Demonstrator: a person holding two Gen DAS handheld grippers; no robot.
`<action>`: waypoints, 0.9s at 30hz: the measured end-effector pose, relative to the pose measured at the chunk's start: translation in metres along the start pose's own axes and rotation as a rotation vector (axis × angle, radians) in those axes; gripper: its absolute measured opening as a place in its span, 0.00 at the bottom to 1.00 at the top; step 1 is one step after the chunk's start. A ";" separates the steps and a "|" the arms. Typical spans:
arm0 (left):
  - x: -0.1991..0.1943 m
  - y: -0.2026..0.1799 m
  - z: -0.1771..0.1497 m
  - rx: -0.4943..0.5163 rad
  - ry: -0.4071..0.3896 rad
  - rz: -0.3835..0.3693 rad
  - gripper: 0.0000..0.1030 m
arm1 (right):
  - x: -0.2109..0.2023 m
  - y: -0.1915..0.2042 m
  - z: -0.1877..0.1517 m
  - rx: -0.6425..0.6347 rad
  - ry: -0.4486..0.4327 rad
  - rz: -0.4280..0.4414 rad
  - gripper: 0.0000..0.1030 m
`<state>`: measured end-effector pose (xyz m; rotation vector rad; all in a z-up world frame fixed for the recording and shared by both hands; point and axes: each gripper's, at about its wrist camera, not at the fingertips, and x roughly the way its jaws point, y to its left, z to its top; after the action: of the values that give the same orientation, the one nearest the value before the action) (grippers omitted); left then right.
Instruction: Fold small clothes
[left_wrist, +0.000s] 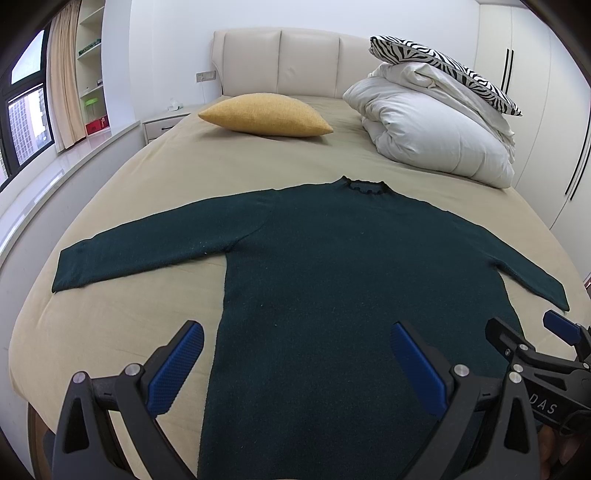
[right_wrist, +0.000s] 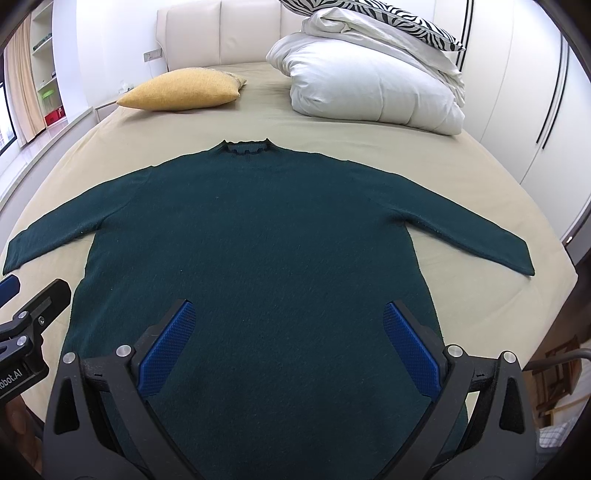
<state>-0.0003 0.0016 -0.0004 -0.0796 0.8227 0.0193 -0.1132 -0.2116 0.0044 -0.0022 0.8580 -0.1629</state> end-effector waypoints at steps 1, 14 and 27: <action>0.000 0.000 0.000 0.000 0.000 0.001 1.00 | 0.000 0.000 0.000 -0.001 0.000 0.000 1.00; 0.001 0.001 0.000 -0.002 0.001 0.000 1.00 | 0.000 0.001 -0.001 -0.003 0.005 0.002 1.00; 0.006 0.019 -0.003 -0.049 0.013 -0.010 1.00 | 0.005 0.000 0.001 -0.008 0.020 0.004 1.00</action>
<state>0.0010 0.0200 -0.0083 -0.1306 0.8346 0.0297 -0.1087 -0.2119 0.0013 -0.0061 0.8786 -0.1564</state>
